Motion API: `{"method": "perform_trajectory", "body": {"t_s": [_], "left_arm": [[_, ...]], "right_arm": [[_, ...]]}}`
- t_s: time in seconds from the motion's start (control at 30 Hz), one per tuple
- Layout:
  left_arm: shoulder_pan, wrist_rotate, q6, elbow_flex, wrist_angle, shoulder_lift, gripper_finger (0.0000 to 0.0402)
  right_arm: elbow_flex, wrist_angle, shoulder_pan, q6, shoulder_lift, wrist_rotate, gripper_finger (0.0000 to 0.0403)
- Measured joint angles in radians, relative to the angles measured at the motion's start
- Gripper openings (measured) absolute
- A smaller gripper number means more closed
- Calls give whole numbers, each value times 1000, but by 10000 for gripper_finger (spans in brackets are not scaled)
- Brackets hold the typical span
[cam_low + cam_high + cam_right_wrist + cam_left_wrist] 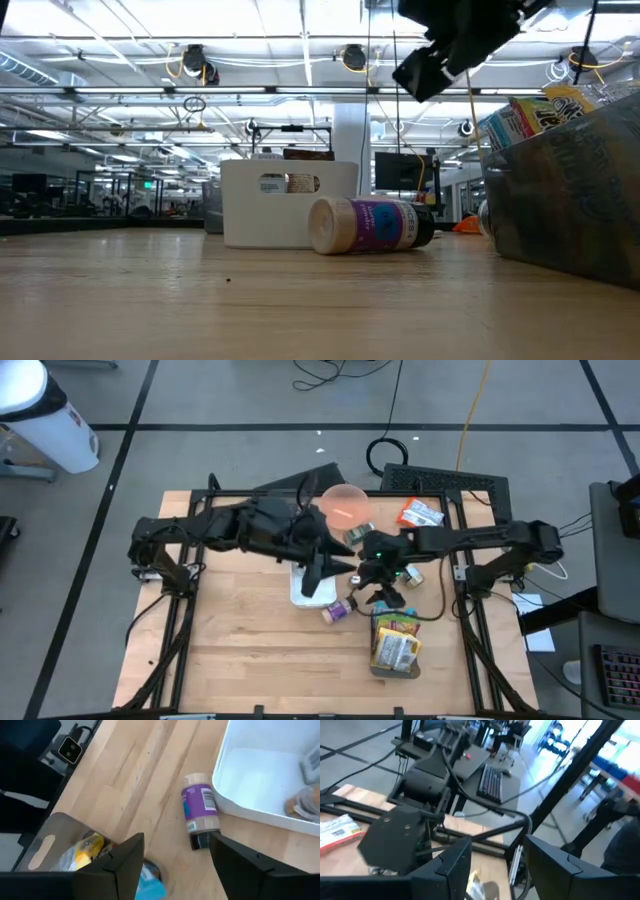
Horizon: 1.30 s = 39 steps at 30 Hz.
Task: Pick & Place Food Item
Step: Put the purple seasoning bottle into the white bin
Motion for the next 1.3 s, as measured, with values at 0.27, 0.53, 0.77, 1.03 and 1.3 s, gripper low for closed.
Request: {"method": "perform_trajectory", "body": {"t_s": [0.27,0.53,0.77,1.03,1.3], "left_arm": [[-18,-11,70,-2,-51,-48,186],[-19,-31,104,-1,-161,-119,186],[-13,-39,110,-1,-238,-153,186],[-12,-53,107,-1,-268,-154,186],[-12,-57,108,-1,-268,-154,186]], "right_arm": [[51,19,36,-4,166,76,257],[52,58,76,-18,275,182,279],[51,86,102,-20,318,185,270],[51,98,116,-14,371,234,267],[51,107,114,32,379,261,265]]}}
